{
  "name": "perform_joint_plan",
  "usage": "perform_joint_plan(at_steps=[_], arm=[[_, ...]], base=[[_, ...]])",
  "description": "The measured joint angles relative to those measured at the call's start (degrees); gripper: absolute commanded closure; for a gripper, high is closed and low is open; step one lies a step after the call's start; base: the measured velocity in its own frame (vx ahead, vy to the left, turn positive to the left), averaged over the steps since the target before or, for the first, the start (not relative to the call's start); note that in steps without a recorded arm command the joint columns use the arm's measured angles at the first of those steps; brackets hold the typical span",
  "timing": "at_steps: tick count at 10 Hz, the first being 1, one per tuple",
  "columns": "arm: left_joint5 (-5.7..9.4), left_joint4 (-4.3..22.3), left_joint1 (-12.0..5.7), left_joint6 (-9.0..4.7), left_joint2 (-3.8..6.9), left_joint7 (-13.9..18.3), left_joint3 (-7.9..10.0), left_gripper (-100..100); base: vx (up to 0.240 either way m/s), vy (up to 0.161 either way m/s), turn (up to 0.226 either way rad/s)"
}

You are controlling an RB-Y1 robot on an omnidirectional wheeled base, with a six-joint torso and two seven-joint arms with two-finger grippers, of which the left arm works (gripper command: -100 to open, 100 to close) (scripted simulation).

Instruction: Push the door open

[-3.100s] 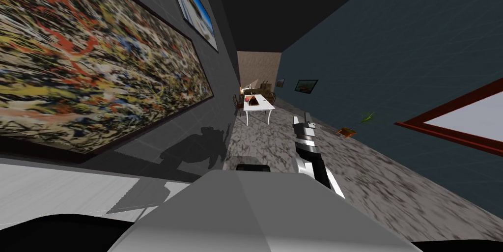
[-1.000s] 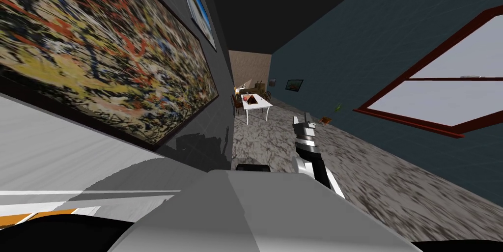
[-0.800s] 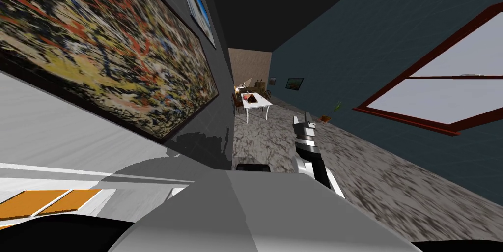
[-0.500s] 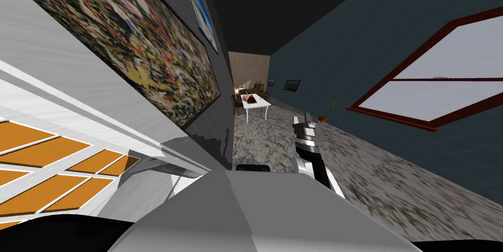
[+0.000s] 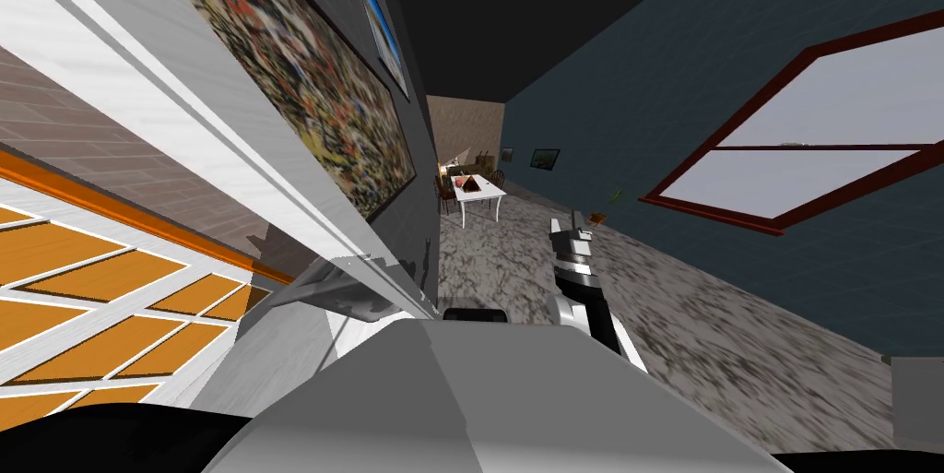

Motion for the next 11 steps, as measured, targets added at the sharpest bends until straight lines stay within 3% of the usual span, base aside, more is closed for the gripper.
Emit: perform_joint_plan(at_steps=[4,6,11], arm=[[-0.01,0.59,-0.34,0.23,-0.13,-0.01,0.01,-100],[0.1,-1.56,0.13,-0.61,0.7,-0.32,0.18,-100],[0.35,0.14,-0.25,-0.16,0.11,-0.45,0.23,-100]], base=[[-0.172,0.014,0.012],[-0.141,0.061,0.046],[-0.18,0.018,-0.008]])
